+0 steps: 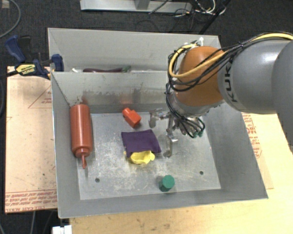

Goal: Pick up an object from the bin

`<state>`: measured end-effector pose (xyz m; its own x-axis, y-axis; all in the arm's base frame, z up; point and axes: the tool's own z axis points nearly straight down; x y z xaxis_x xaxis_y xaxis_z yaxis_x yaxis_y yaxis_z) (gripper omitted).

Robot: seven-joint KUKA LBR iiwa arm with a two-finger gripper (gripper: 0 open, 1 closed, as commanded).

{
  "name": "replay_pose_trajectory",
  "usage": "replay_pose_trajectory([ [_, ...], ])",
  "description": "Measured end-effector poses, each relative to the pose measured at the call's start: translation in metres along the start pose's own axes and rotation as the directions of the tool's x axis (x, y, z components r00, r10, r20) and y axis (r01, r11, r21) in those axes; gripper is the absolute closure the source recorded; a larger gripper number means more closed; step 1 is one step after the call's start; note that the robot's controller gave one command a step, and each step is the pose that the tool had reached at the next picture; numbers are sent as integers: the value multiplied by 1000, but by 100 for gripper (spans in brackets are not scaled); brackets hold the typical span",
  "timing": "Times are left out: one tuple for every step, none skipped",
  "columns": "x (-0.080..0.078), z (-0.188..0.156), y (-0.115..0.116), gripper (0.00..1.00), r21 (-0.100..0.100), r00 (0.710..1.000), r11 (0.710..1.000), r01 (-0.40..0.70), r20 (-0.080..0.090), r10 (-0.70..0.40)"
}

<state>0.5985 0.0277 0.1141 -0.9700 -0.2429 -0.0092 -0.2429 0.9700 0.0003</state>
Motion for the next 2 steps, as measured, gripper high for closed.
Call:
replay_pose_trajectory([
  [1,28,46,100,-4,987,987,163,-6,-163],
  [1,28,46,100,-3,987,987,163,-6,-163],
])
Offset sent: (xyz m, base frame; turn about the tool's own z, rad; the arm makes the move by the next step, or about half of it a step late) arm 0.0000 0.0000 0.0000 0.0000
